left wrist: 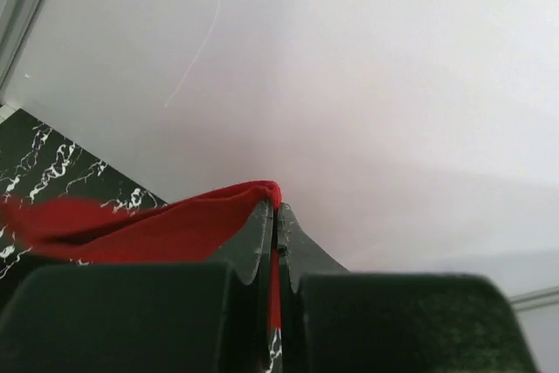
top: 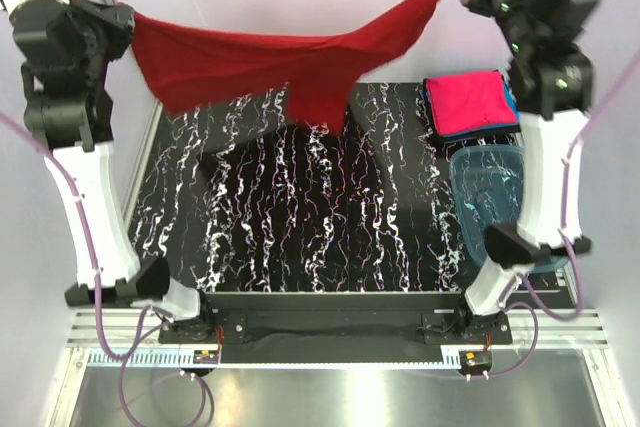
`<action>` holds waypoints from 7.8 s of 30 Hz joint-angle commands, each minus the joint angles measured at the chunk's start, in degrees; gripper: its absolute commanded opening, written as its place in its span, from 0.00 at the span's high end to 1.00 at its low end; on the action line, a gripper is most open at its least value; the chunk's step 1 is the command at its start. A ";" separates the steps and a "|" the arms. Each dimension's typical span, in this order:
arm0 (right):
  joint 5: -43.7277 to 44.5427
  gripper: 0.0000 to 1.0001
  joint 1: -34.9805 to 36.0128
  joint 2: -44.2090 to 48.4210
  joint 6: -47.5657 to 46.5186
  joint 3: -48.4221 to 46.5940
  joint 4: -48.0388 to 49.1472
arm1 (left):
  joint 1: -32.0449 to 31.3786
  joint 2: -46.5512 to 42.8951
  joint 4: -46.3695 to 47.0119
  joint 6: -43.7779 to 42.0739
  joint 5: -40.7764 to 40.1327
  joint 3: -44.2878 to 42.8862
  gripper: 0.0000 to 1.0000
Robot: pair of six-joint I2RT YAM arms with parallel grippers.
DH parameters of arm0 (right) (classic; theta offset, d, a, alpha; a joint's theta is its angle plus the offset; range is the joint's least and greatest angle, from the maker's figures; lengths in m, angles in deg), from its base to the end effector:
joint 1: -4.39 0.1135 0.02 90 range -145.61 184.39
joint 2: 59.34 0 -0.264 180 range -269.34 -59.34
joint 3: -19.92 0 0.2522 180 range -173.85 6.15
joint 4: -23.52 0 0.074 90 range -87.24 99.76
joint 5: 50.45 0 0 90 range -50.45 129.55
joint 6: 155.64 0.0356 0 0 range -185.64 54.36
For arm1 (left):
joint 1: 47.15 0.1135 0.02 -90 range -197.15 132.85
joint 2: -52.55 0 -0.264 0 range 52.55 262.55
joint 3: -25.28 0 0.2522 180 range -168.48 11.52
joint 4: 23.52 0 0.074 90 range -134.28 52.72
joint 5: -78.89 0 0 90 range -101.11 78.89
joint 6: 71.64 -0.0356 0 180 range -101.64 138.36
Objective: Fold and stack the t-shirts
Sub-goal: Flatten the tshirt out, then fold the tshirt
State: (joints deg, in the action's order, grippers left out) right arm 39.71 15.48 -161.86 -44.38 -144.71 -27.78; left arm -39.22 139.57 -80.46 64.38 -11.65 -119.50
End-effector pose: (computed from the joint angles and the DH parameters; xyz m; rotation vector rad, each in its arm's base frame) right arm 0.2972 0.0582 0.6147 0.1263 1.3922 0.4690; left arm 0.2480 0.0349 0.5920 -0.7232 1.4043 -0.5158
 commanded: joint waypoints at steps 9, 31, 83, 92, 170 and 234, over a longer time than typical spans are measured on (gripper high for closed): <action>-2.62 1.00 -0.28 35.32 4.22 56.95 10.81 | -0.01 -27.41 6.26 -4.45 3.09 45.20 1.00; -1.04 1.00 -0.28 59.37 21.29 114.92 10.29 | 0.25 -30.52 6.97 13.92 -8.16 100.79 1.00; 0.19 1.00 0.51 10.07 -2.80 73.62 8.36 | 0.60 -14.25 6.44 9.26 -24.69 83.12 1.00; 2.55 1.00 0.60 9.88 -2.89 74.04 4.24 | 0.51 -12.75 6.27 6.98 -21.09 82.15 1.00; 0.81 0.71 0.60 -2.42 -0.60 56.56 -1.83 | 0.34 -16.09 -0.14 5.22 -30.93 77.59 0.21; 1.77 0.68 5.08 16.74 14.87 99.19 13.19 | 0.69 8.34 12.07 -21.59 -6.93 71.43 0.85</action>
State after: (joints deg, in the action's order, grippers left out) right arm 39.10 20.36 -147.37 -29.63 -45.99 -15.94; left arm -38.63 148.64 -69.58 43.59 -17.63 -45.74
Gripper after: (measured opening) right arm 0.318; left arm 0.196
